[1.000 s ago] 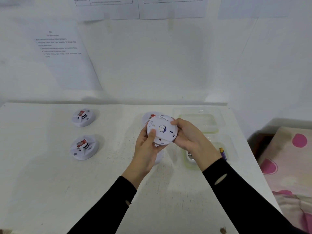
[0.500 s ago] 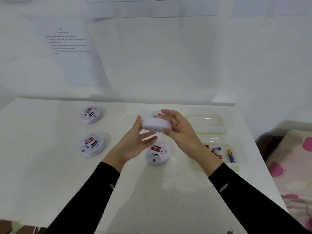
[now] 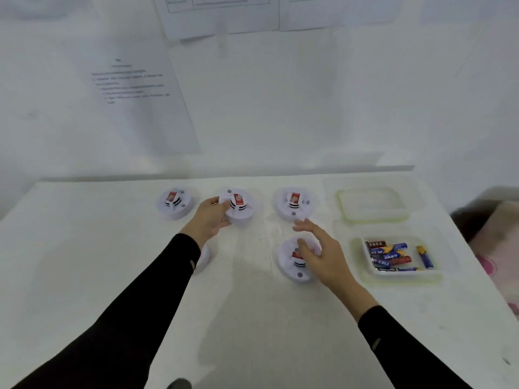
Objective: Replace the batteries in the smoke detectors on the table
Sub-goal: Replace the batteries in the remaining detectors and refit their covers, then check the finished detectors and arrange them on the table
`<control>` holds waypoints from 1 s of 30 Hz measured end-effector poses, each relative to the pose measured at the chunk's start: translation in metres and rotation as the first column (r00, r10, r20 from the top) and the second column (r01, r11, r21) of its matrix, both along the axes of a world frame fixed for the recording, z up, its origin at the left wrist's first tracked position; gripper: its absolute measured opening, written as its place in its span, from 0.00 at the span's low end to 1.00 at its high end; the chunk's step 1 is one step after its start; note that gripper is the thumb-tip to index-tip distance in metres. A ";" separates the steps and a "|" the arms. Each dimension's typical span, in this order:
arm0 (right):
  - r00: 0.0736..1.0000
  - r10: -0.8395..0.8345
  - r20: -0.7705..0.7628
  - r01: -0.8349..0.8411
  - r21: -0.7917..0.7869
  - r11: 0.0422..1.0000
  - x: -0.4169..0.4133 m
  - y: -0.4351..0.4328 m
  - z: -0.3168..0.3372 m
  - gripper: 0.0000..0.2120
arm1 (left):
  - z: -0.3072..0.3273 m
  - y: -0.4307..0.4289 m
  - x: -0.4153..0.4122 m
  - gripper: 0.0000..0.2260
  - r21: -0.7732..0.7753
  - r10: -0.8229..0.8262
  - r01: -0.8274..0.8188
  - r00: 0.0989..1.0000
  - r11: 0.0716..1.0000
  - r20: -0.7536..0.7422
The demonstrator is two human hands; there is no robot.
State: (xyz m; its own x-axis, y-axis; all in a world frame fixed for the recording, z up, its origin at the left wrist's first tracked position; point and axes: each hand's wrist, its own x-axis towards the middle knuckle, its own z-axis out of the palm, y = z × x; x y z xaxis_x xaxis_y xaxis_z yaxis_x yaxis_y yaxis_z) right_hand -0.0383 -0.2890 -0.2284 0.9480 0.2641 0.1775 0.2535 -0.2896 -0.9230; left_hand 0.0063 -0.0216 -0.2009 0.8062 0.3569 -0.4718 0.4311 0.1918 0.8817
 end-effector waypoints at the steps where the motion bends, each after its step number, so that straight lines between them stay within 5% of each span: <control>1: 1.000 -0.012 0.012 0.012 -0.016 1.000 -0.003 0.001 -0.003 0.12 | -0.001 0.001 0.005 0.09 0.017 -0.012 0.013 1.000 1.000 -0.013; 6: 0.993 -0.046 0.106 0.062 -0.152 0.986 -0.009 0.019 -0.004 0.12 | -0.020 0.016 0.022 0.10 0.311 -0.099 0.104 0.995 0.945 -0.032; 10: 0.975 -0.008 0.221 0.063 -0.243 0.968 -0.013 0.051 -0.001 0.10 | -0.022 0.033 0.017 0.05 0.634 -0.248 0.221 0.968 0.741 -0.047; 13: 0.984 0.125 0.128 -0.091 -0.240 0.966 -0.020 0.093 0.000 0.13 | -0.016 0.065 0.012 0.15 0.818 -0.201 0.060 0.977 0.572 0.069; 16: 0.932 0.337 -0.131 -0.361 -0.282 0.889 -0.031 0.140 0.002 0.29 | -0.018 0.112 0.005 0.28 0.877 -0.075 -0.013 0.996 0.481 0.056; 21: 0.912 0.335 -0.237 -0.390 -0.249 0.887 -0.035 0.196 -0.014 0.52 | -0.031 0.156 -0.009 0.49 0.783 -0.095 0.207 0.978 0.587 -0.187; 30: 0.948 0.295 -0.119 -0.318 -0.320 0.893 -0.044 0.202 -0.030 0.50 | -0.045 0.149 -0.027 0.43 0.760 -0.162 0.149 0.985 0.633 -0.059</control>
